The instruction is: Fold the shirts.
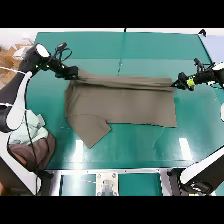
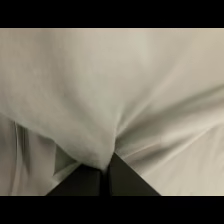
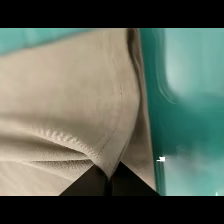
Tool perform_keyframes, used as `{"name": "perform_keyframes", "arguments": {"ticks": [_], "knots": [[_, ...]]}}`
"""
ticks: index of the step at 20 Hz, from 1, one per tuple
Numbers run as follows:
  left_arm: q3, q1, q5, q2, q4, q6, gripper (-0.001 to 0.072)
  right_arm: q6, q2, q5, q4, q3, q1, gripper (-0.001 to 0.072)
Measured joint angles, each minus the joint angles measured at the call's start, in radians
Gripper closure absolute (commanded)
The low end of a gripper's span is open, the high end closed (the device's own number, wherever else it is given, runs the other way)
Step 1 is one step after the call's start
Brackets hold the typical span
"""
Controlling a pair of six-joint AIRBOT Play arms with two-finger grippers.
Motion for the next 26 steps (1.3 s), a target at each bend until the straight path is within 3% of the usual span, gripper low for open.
{"name": "perform_keyframes", "arguments": {"ticks": [6,7,8,9,10,11,13,15,16,17,19,22,26], "knots": [[-0.076,0.000,-0.054,0.000,0.019,-0.015,0.0686,0.007,0.000,0.060,-0.056,-0.021,0.003,0.0696],[-0.080,0.000,-0.053,0.000,0.013,-0.017,0.0685,0.010,0.000,0.061,-0.064,-0.024,0.008,0.0587],[-0.084,0.000,-0.052,0.000,0.006,-0.018,0.0516,0.012,0.000,0.061,-0.071,-0.026,0.012,0.0475],[-0.086,0.002,-0.051,0.000,-0.005,-0.018,0.0172,0.016,0.000,0.062,-0.074,-0.027,0.014,0.0438],[-0.088,0.003,-0.051,0.000,-0.024,-0.018,0.0095,0.023,0.000,0.069,-0.075,-0.024,0.018,0.0402],[-0.088,0.003,-0.056,0.000,-0.039,-0.022,0.0093,0.033,0.000,0.080,-0.078,-0.018,0.023,0.0371],[-0.077,0.006,-0.108,0.001,-0.061,-0.028,0.0094,0.073,0.012,0.116,-0.131,0.004,0.021,0.0417],[-0.059,0.028,-0.195,0.006,-0.064,-0.052,0.0096,0.117,0.040,0.167,-0.209,0.018,0.011,0.0578],[-0.053,0.042,-0.254,0.012,-0.064,-0.068,0.0197,0.135,0.059,0.194,-0.234,0.019,0.005,0.0618],[-0.049,0.054,-0.307,0.023,-0.064,-0.082,0.0383,0.147,0.086,0.219,-0.257,0.010,-0.002,0.0702],[-0.074,0.075,-0.394,0.069,-0.049,-0.101,0.0691,0.169,0.162,0.252,-0.291,-0.053,-0.017,0.0703],[-0.227,0.089,-0.428,0.227,-0.014,-0.100,0.0686,0.186,0.334,0.249,-0.309,-0.259,-0.040,0.0703],[-0.603,0.096,-0.296,0.541,0.047,-0.105,0.0676,0.221,0.650,0.155,-0.306,-0.669,-0.084,0.0702]]}}
